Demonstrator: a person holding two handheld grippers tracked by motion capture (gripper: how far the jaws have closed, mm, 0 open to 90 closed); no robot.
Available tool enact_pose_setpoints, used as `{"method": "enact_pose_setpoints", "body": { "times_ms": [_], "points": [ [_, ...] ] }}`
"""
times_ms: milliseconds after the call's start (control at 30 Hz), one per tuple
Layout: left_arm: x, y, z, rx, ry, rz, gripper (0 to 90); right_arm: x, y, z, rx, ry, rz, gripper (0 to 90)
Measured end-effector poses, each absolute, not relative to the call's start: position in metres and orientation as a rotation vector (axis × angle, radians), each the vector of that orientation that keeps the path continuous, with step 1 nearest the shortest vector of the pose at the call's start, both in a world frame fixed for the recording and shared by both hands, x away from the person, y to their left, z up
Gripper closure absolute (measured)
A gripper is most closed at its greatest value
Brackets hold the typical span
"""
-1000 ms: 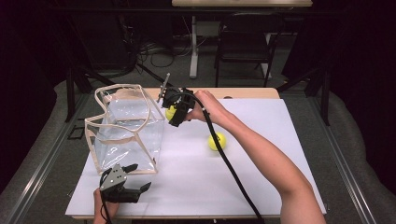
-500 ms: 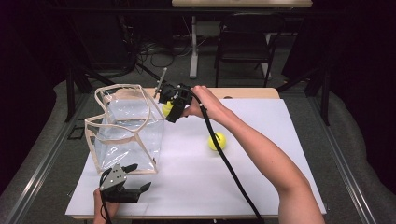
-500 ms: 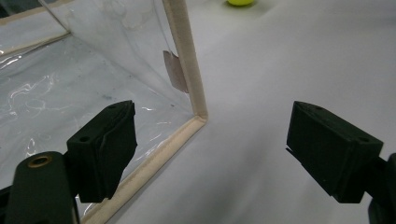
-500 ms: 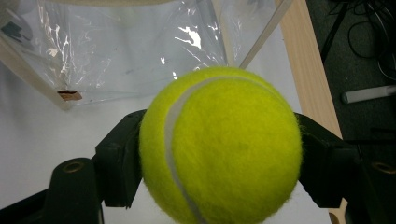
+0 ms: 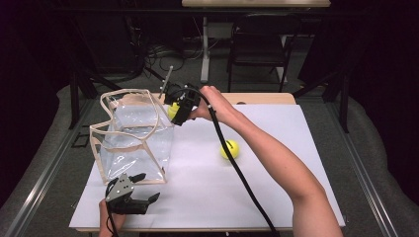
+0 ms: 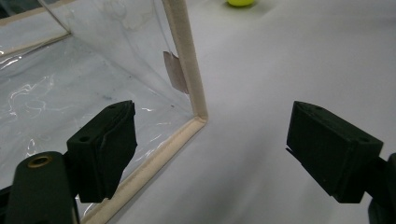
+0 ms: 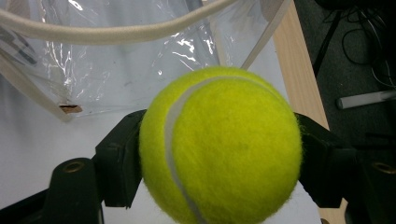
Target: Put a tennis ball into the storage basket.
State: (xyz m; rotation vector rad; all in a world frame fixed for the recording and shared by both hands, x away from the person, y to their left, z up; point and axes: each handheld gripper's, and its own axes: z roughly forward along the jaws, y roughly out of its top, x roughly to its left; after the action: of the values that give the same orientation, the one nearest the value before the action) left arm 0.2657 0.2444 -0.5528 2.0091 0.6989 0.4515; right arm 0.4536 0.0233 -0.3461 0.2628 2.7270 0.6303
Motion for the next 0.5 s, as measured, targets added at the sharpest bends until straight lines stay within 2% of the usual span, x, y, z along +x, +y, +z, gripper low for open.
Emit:
{"method": "enact_pose_setpoints", "body": {
  "times_ms": [500],
  "points": [
    [0.2662, 0.2444, -0.5528, 2.01, 0.698, 0.453, 15.9, 0.4547, 0.0295, -0.3354, 0.258, 2.709, 0.664, 26.4]
  ]
}}
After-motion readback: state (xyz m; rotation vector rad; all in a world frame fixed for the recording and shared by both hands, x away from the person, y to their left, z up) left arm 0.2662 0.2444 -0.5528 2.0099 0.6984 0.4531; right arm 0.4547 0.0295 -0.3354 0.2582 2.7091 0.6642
